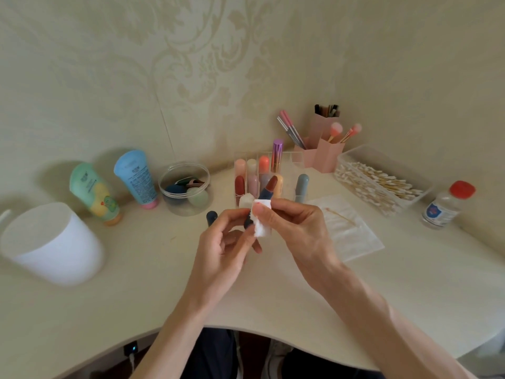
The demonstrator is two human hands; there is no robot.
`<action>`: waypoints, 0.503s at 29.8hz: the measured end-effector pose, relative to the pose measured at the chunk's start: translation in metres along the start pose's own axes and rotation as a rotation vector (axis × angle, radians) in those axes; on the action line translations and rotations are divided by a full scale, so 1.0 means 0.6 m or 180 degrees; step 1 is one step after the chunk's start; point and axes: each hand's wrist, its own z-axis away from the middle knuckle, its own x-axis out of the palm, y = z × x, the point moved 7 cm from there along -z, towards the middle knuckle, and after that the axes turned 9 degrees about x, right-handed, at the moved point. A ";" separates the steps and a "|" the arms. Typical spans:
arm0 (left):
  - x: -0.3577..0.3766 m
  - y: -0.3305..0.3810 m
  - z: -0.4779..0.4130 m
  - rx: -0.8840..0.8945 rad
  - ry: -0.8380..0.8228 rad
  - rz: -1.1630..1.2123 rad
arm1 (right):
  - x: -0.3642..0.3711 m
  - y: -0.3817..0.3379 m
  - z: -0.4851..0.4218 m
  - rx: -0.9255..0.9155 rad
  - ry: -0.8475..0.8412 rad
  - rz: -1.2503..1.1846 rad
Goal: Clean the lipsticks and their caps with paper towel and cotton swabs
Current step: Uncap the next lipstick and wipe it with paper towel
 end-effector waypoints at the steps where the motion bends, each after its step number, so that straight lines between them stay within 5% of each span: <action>1: -0.002 0.002 0.000 0.0044 0.0082 -0.0110 | 0.000 0.001 0.000 0.0038 0.0037 -0.0020; 7: -0.016 0.003 0.000 0.0168 0.0419 -0.0014 | 0.006 -0.003 0.004 -0.0008 -0.0086 -0.0100; 15: -0.001 -0.016 0.002 -0.0590 -0.0127 0.0668 | 0.003 -0.008 0.002 -0.0164 -0.0042 0.0079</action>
